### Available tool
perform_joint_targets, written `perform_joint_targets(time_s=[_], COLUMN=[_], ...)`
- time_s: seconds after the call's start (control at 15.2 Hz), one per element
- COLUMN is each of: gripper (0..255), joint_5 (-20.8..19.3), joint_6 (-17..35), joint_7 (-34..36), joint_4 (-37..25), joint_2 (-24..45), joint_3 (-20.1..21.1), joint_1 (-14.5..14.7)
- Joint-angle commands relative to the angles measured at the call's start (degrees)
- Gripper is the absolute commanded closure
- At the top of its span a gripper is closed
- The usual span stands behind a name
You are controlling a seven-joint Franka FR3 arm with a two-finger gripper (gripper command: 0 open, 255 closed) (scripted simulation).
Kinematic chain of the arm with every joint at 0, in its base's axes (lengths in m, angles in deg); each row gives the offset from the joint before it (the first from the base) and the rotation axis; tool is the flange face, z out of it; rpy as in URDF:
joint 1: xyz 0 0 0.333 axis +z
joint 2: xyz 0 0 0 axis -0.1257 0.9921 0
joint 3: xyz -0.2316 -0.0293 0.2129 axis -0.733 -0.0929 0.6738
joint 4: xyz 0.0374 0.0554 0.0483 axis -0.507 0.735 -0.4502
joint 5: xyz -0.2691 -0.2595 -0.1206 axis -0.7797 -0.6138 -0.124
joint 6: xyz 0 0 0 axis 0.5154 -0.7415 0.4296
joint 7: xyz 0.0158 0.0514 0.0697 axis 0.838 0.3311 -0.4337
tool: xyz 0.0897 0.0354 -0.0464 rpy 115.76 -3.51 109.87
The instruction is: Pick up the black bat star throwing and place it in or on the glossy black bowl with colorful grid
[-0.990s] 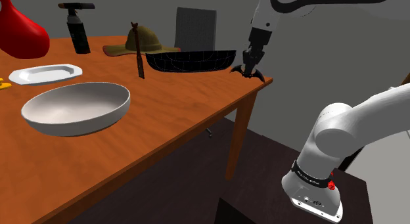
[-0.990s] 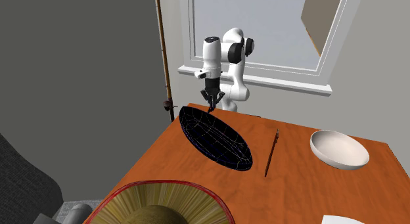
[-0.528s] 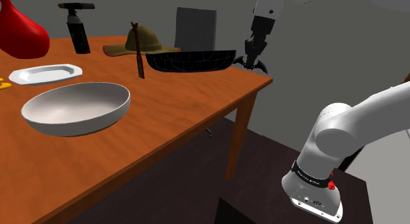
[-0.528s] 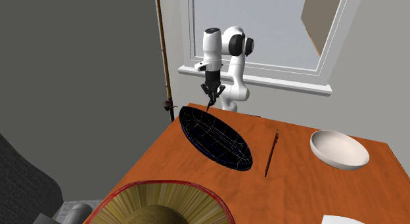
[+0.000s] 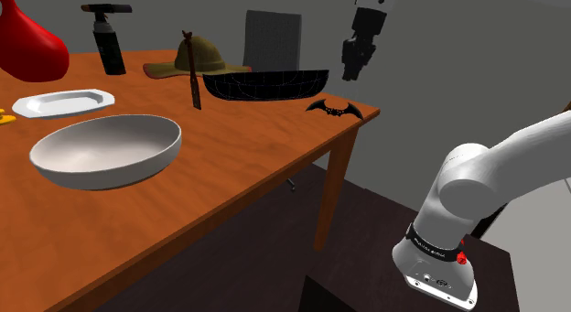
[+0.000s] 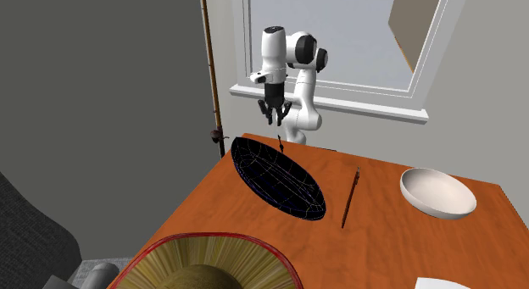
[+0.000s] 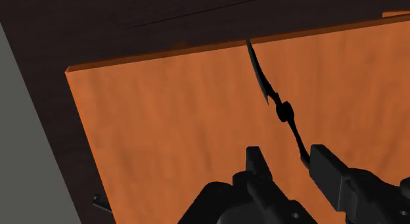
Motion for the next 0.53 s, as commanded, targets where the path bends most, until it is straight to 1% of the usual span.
perform_joint_targets(time_s=[0.0, 0.26, 0.46], gripper=[0, 0, 0], joint_5=[1.6, 7.3, 7.4], joint_6=[1.2, 3.1, 5.3], joint_7=[-5.8, -28.5, -28.4], joint_4=[1.5, 5.4, 8.0], joint_2=[0.3, 3.3, 2.8], joint_3=[-2.5, -12.3, -12.0], joint_1=[1.8, 9.6, 9.6])
